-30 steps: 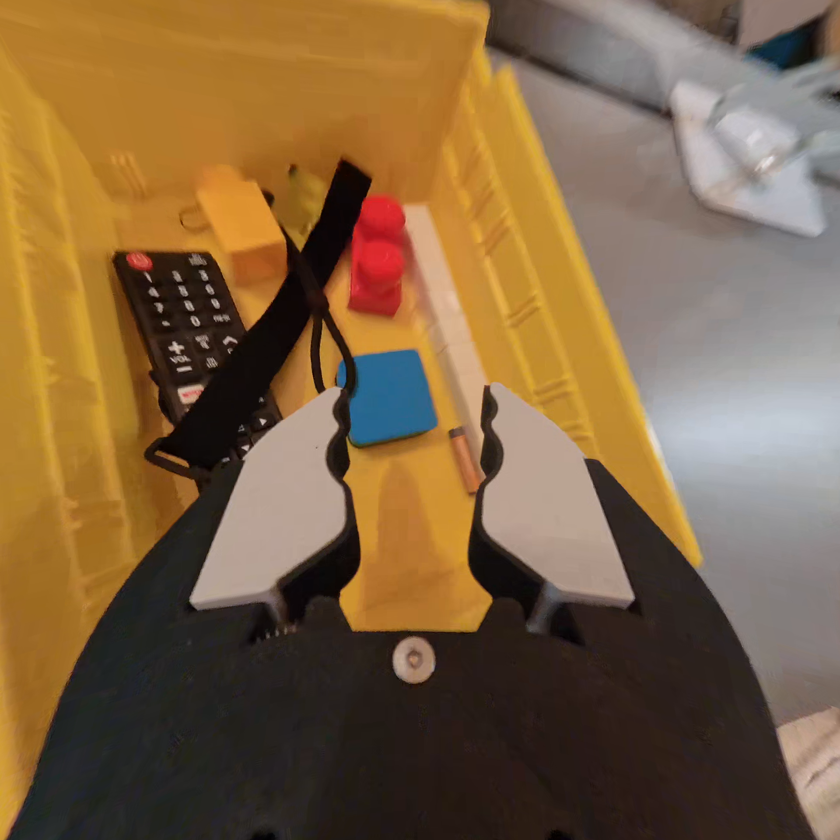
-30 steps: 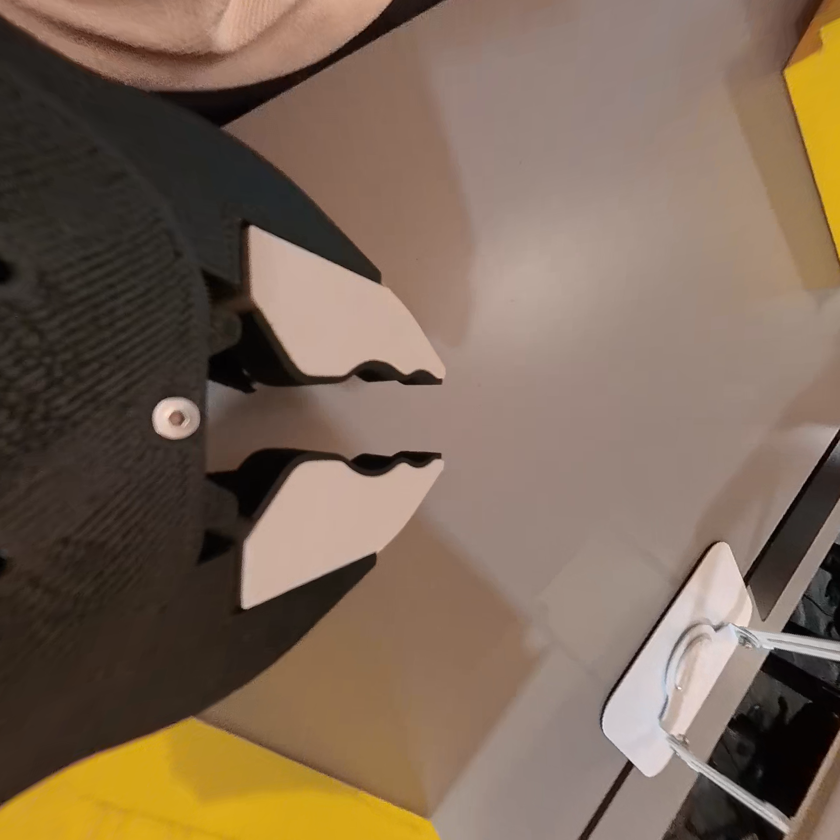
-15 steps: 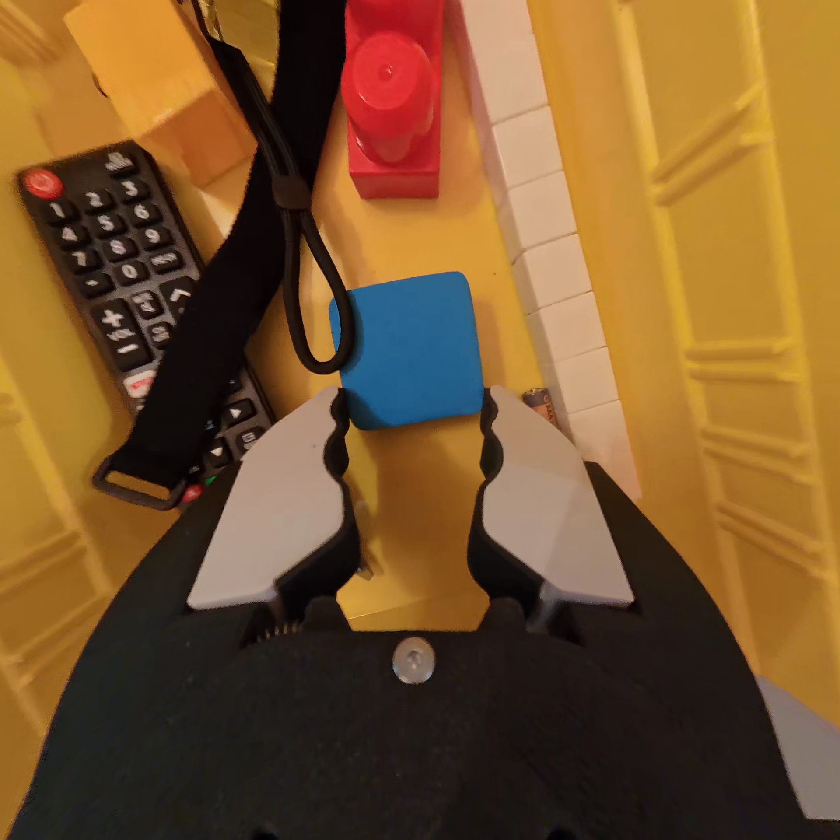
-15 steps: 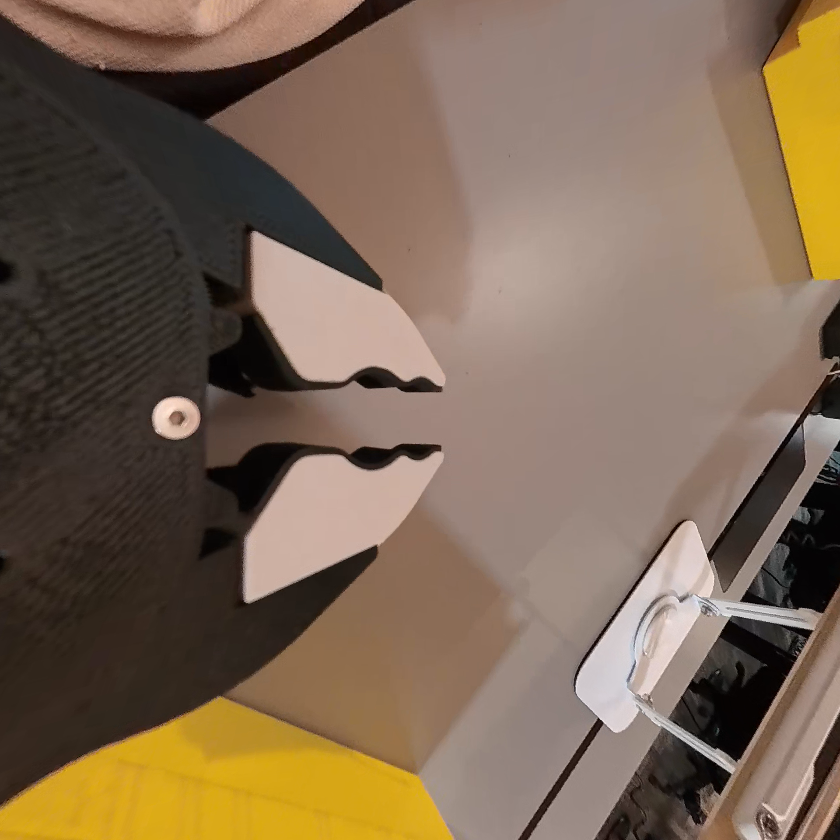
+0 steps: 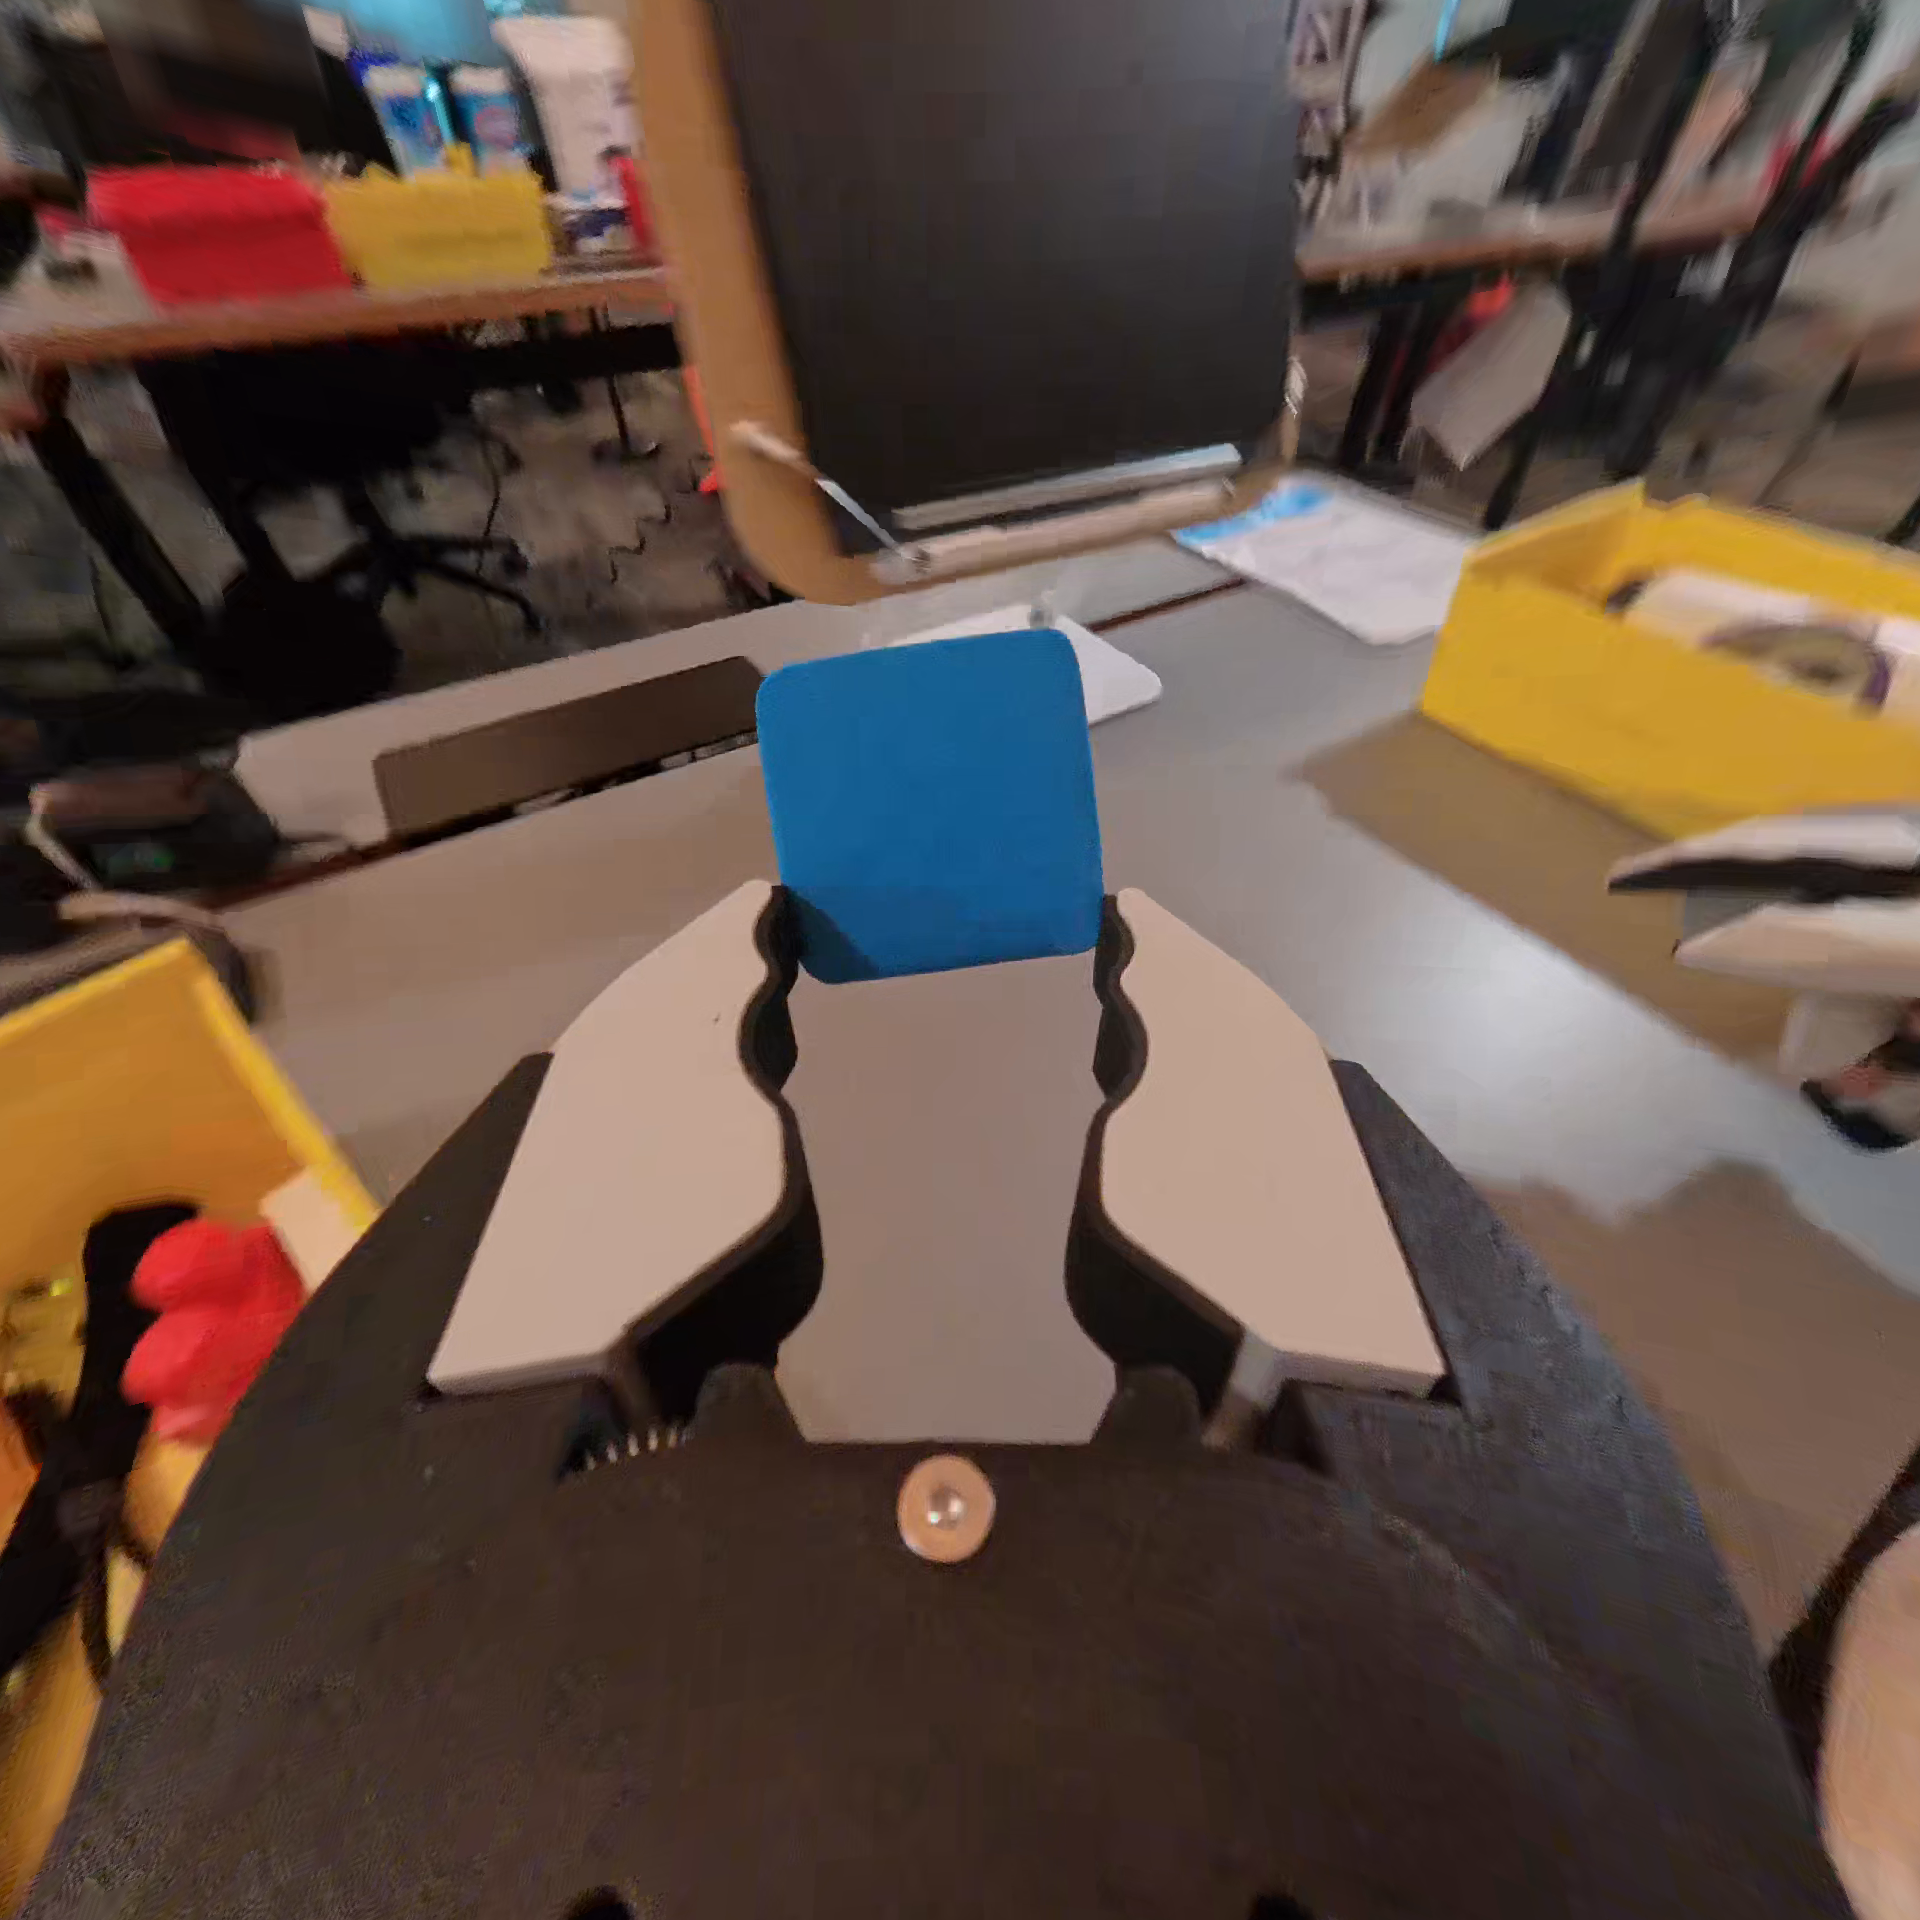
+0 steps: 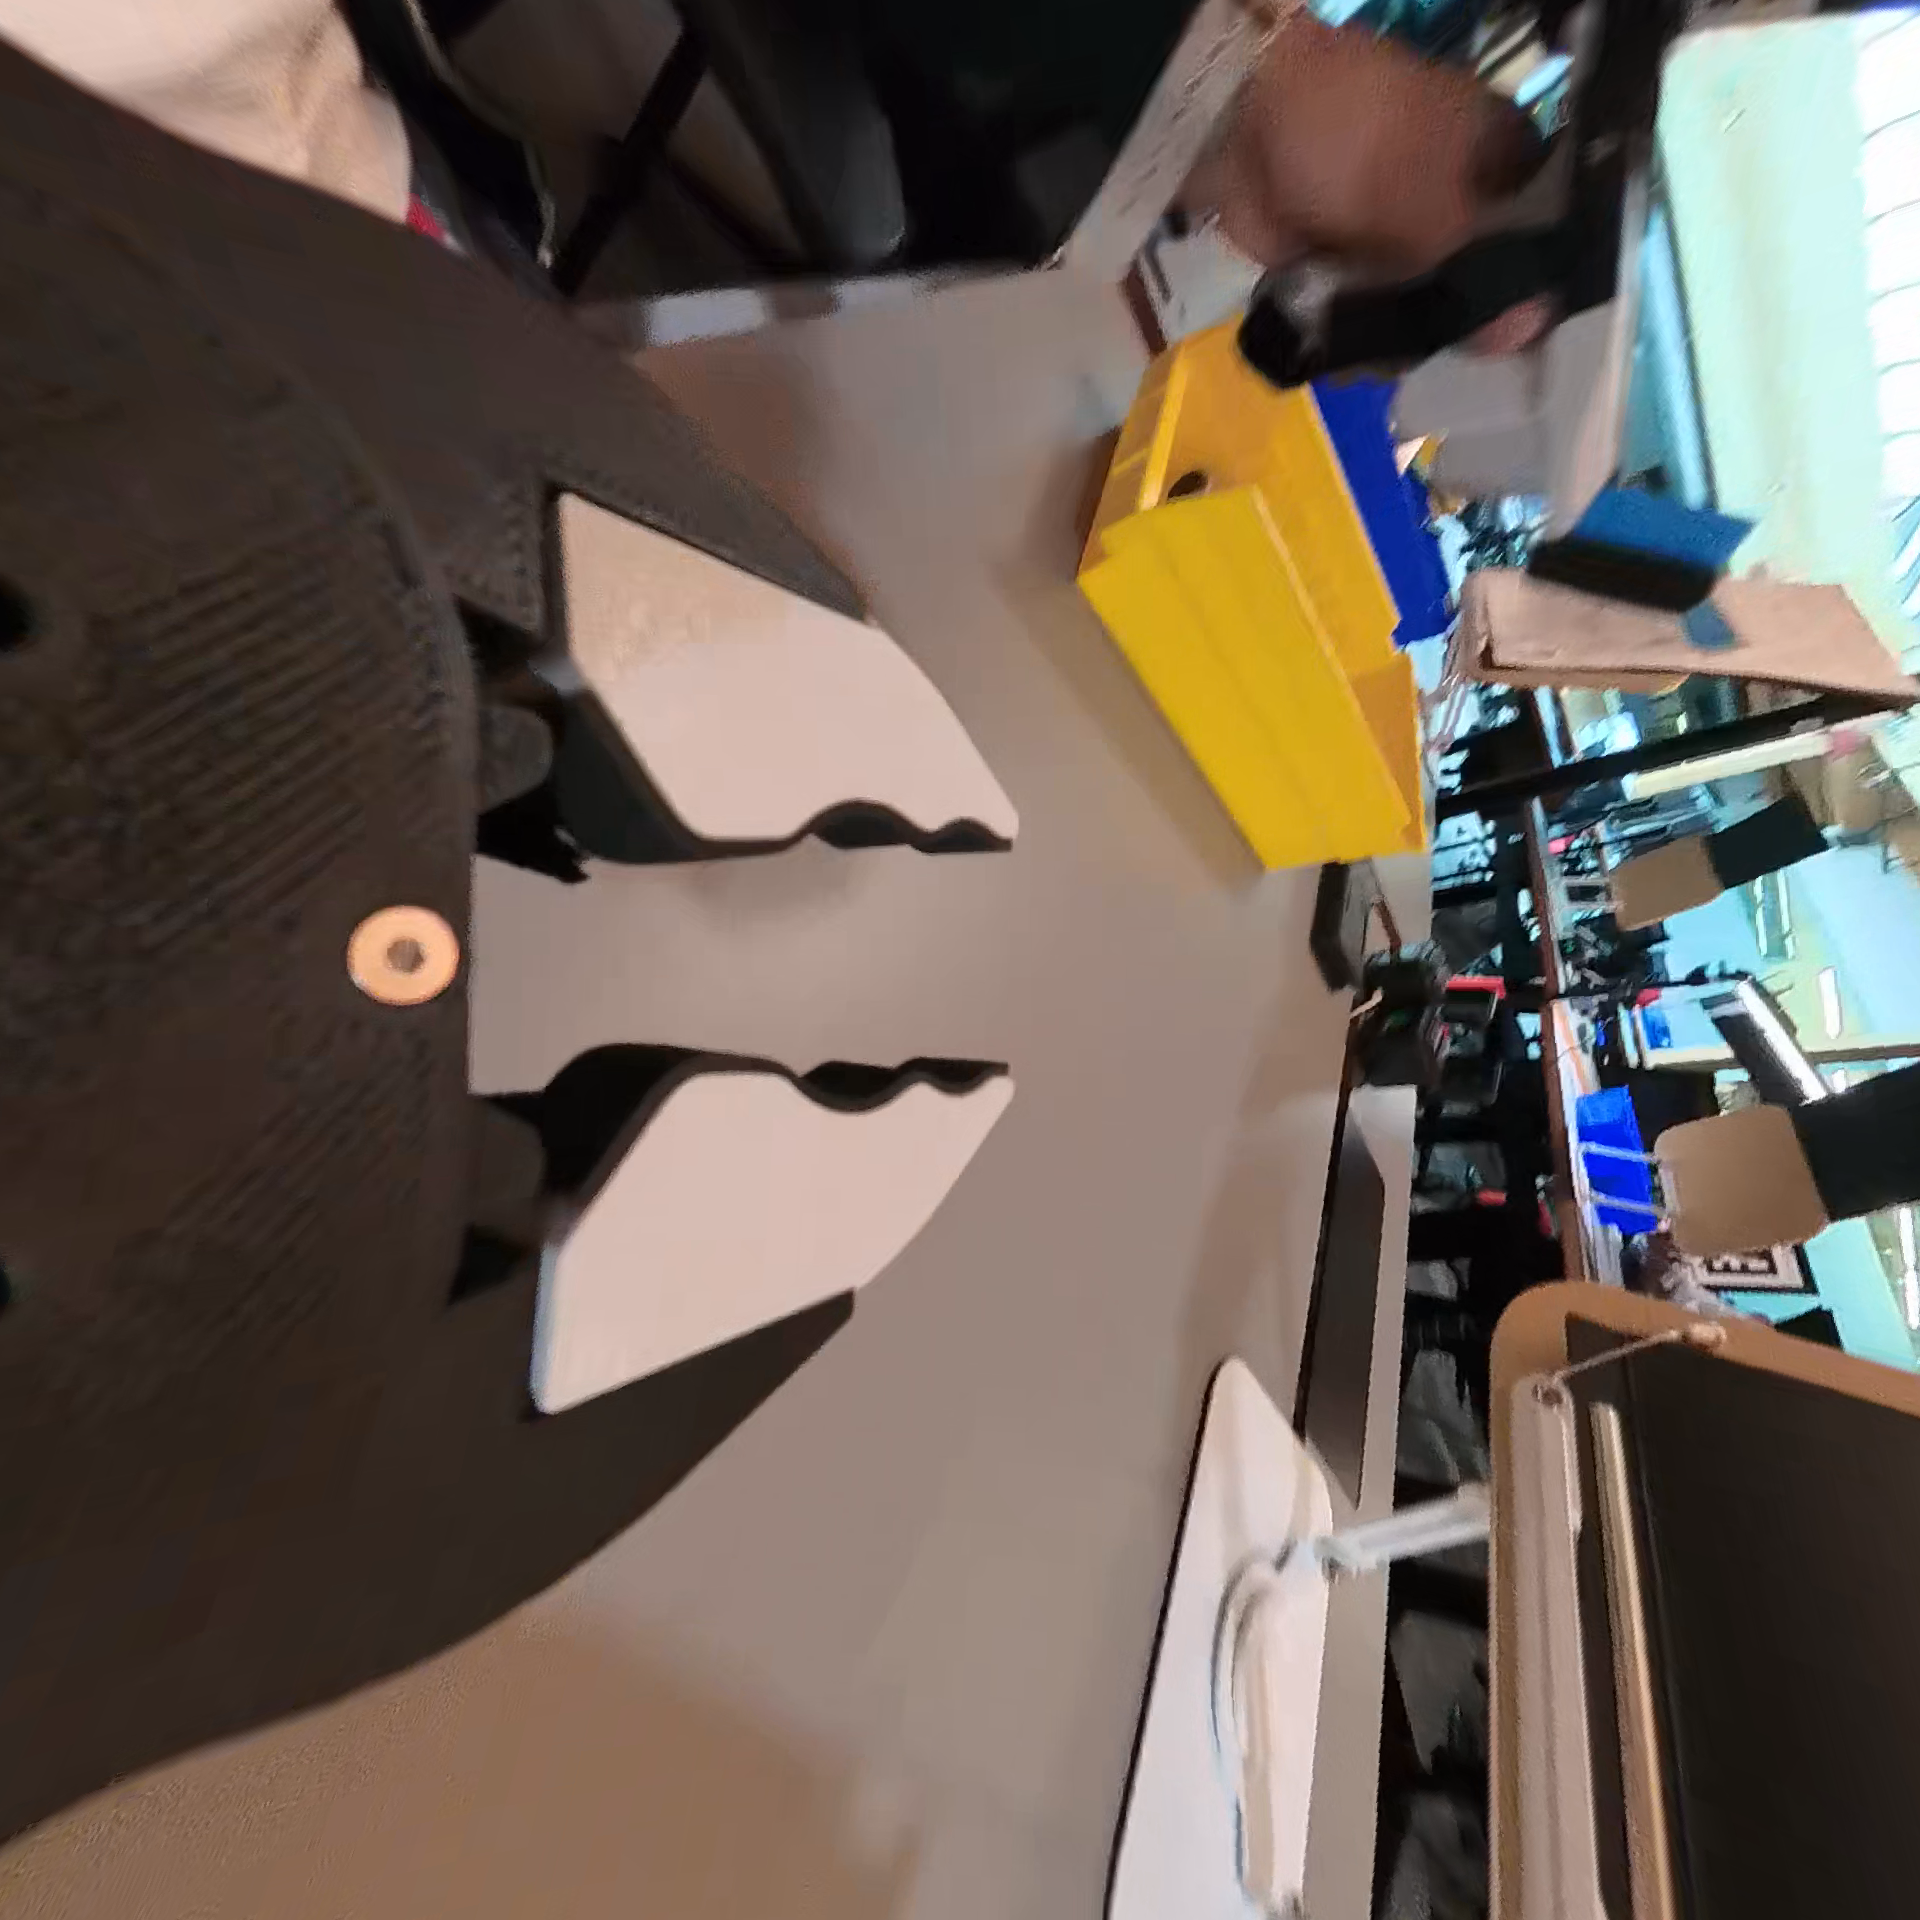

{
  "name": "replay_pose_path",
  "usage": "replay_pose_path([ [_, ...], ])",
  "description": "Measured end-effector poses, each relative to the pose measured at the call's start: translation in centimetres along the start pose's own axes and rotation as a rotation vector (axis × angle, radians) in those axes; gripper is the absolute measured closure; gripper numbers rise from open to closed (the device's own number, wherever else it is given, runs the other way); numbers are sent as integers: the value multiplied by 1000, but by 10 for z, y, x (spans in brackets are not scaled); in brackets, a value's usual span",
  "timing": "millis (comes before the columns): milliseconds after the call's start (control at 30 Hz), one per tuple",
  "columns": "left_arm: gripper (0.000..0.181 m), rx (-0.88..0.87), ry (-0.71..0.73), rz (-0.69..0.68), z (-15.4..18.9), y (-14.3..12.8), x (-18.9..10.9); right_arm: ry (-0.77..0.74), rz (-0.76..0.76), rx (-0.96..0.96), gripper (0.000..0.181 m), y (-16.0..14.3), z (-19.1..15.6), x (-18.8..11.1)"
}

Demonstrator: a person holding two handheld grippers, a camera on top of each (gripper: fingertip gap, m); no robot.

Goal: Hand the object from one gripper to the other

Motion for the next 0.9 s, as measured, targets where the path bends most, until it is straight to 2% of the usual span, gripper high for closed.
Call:
replay_pose_path([
  [33,123,84,-6,-8,25,-1,11,24,0,19,139,0,-4,1],
  [200,123,417,-110,-136,139,-22,69,169,-90,205,118,-7,-2,-15],
  [300,123,661,-144,-232,179,-39,88,188,-151,274,113,-10,16,-21],
  [367,124,760,-193,-241,195,-52,89,216,-203,300,118,-14,28,-20],
  [467,123,868,-233,-235,210,-60,86,334,-374,419,122,-28,36,-8],
  [533,124,900,-244,-221,215,-60,84,410,-401,465,130,-29,29,-4],
  [633,123,943,-283,-178,220,-64,79,338,-419,346,136,-29,19,-1],
  [700,124,985,-289,-161,221,-68,78,284,-460,244,153,-31,15,1],
  [833,122,997,-252,-111,215,-71,84,232,-439,212,155,-26,12,4],
  [900,103,884,-255,-51,206,-67,85,280,-362,253,157,-20,13,0],
])
Point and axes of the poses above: each gripper's, where its closed fingertips meet, x out along the fingers, y out of its top, z = x × y across the jaws, the point moved 10 cm from there along -x, back along the fingers, and after that the axes turned 11 degrees about x, right-handed, at the moved point
